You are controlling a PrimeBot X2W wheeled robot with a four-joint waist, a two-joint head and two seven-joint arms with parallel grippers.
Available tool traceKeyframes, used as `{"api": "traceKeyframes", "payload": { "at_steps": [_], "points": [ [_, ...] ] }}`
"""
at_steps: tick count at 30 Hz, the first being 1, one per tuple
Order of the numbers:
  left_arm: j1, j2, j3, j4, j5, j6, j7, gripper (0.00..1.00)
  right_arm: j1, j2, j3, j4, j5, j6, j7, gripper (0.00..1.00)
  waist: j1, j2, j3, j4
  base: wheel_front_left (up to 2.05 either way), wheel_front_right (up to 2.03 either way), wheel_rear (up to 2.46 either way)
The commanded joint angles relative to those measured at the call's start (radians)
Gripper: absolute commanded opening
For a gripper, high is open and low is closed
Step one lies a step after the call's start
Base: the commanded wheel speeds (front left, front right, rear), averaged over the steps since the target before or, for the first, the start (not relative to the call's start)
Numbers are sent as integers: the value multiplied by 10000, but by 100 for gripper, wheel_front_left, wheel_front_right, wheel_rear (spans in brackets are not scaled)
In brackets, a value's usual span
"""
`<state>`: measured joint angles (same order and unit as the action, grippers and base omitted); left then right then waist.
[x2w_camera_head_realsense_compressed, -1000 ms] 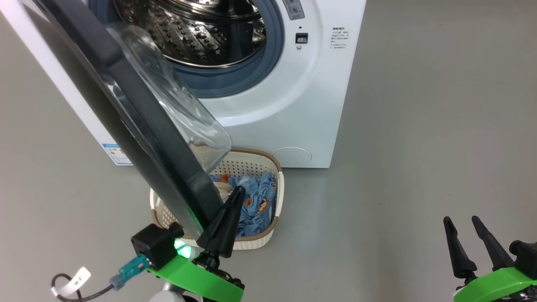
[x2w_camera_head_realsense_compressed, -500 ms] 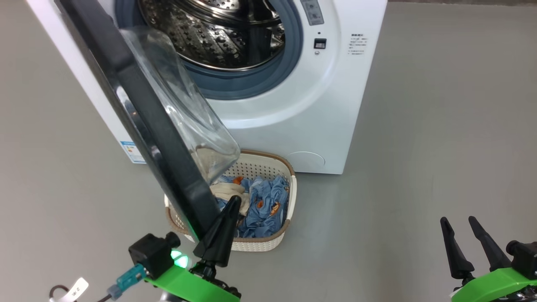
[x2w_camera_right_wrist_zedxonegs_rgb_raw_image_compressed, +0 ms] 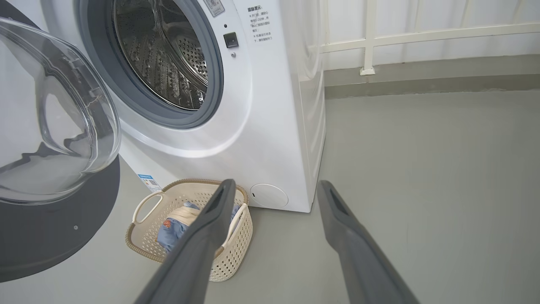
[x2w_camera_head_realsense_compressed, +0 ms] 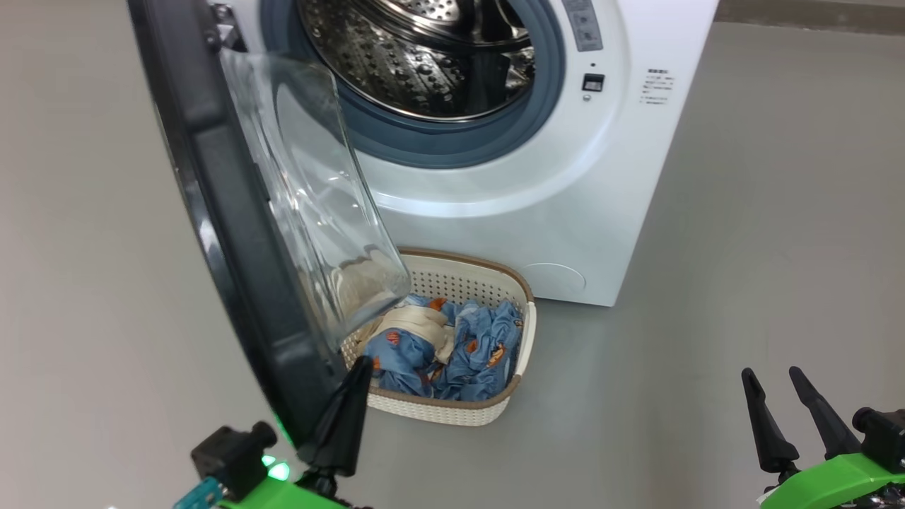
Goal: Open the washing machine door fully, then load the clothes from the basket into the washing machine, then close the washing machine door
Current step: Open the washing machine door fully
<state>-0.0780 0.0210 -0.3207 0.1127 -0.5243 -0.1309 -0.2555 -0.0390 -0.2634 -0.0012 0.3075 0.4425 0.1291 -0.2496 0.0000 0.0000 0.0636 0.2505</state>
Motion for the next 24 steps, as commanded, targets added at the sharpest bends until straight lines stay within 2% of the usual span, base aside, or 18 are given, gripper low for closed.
{"api": "traceKeyframes", "payload": {
  "at_steps": [1,9,18,24],
  "points": [
    [49,329,669,-259,85,279,-62,0,35,-207,241,-198,53,16,-122,100,0,0,-87,194,0,0,0],
    [449,659,1334,-667,137,776,-62,0,41,-139,254,-185,58,16,-122,100,0,0,-144,533,0,0,0],
    [448,1152,2351,-491,39,1387,-60,0,4,-77,354,-176,68,16,-122,100,0,0,-78,663,0,0,0],
    [317,1435,2961,-362,1,1599,-61,0,-14,-107,353,-189,83,16,-122,100,0,0,38,670,0,0,0]
  ]
}}
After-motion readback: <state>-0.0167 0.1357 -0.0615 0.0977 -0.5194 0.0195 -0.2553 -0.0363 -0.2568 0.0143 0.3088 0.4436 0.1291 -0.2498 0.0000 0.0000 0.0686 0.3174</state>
